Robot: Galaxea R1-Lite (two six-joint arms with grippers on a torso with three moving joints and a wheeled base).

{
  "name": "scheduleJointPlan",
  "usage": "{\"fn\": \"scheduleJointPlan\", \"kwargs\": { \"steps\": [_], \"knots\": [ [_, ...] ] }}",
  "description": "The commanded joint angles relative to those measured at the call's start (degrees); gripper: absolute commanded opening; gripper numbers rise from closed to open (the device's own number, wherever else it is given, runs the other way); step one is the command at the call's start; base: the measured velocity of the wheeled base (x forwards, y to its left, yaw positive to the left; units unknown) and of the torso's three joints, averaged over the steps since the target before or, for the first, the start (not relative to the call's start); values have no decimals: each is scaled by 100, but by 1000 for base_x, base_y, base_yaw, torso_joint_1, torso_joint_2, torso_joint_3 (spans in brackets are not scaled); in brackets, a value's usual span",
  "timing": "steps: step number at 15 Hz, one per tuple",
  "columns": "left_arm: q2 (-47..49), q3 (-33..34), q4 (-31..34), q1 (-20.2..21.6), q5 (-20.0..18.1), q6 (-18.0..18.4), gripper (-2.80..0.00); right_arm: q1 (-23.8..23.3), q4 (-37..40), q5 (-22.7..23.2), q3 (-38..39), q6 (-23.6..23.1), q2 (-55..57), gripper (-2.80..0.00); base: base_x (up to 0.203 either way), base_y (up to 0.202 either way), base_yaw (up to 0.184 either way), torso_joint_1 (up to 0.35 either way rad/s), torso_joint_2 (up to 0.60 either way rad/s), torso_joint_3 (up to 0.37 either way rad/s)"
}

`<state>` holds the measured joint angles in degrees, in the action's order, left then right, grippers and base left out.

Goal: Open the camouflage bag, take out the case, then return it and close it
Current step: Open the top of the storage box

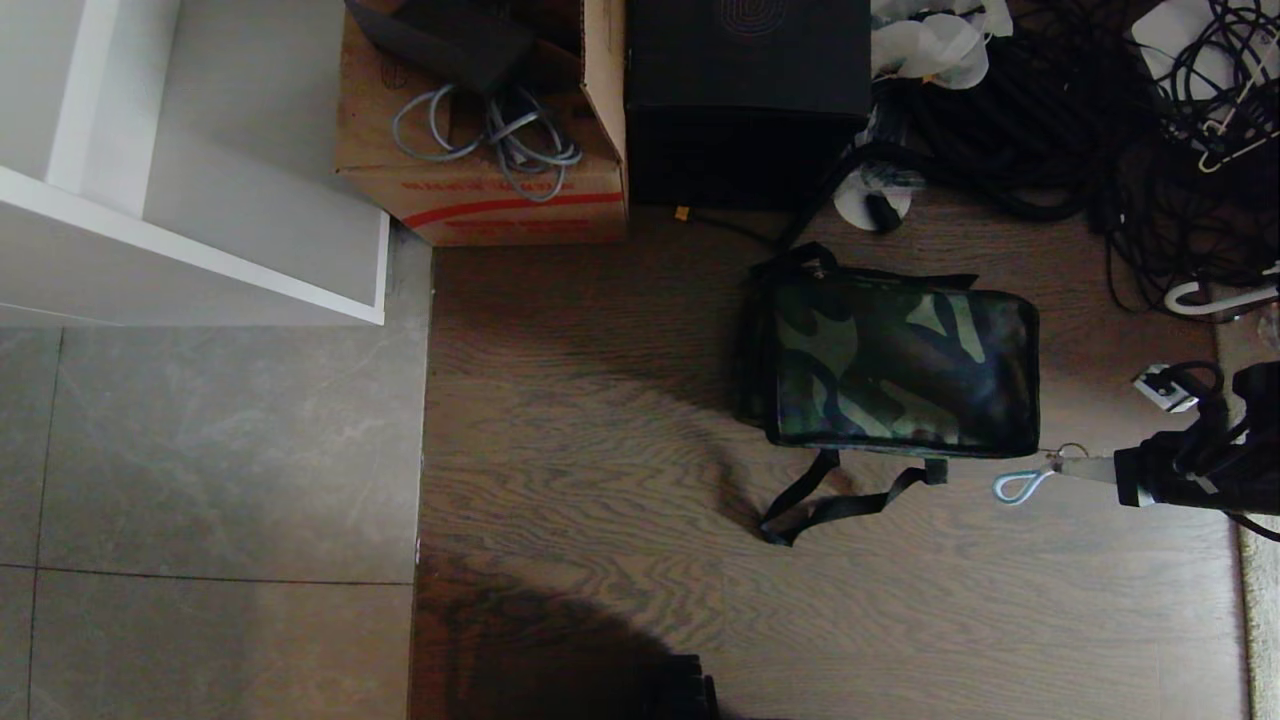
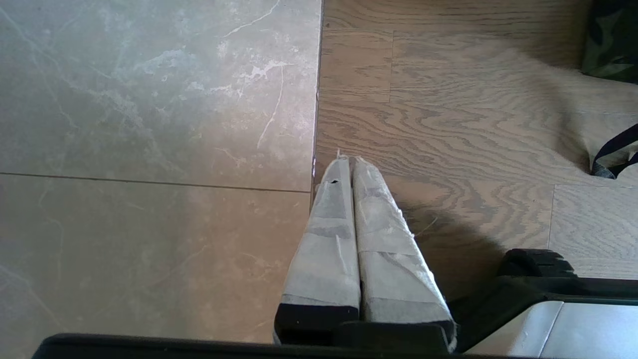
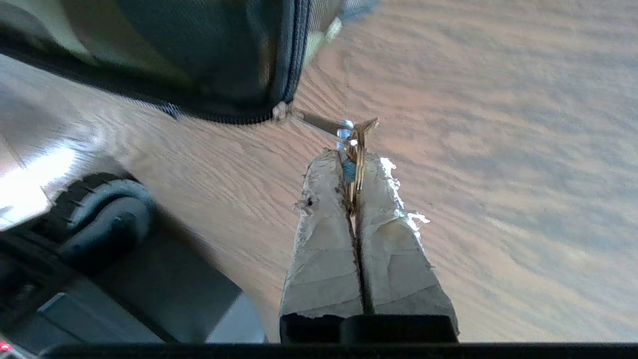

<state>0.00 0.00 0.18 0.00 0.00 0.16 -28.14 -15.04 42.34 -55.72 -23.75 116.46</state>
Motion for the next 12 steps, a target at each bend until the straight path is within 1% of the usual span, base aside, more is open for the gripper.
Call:
{"fn": "scheduleJointPlan", "kwargs": {
  "steps": [1,3,6,8,10,12],
  "knots": [
    [9,0,-1,0,0,2,-280,1,-17,91,-175,75,23,-280,0,0,0,0,0,0],
    [9,0,-1,0,0,2,-280,15,-24,117,-320,305,51,-280,0,0,0,0,0,0],
    [9,-5,-1,0,0,2,-280,27,-16,132,-711,378,115,-280,0,0,0,0,0,0],
    [9,0,-1,0,0,2,-280,27,1,136,-830,446,178,-280,0,0,0,0,0,0],
    [9,0,-1,0,0,2,-280,61,-12,243,-967,864,171,-280,0,0,0,0,0,0],
    [9,0,-1,0,0,2,-280,102,-20,308,-1117,1134,167,-280,0,0,0,0,0,0]
  ]
}}
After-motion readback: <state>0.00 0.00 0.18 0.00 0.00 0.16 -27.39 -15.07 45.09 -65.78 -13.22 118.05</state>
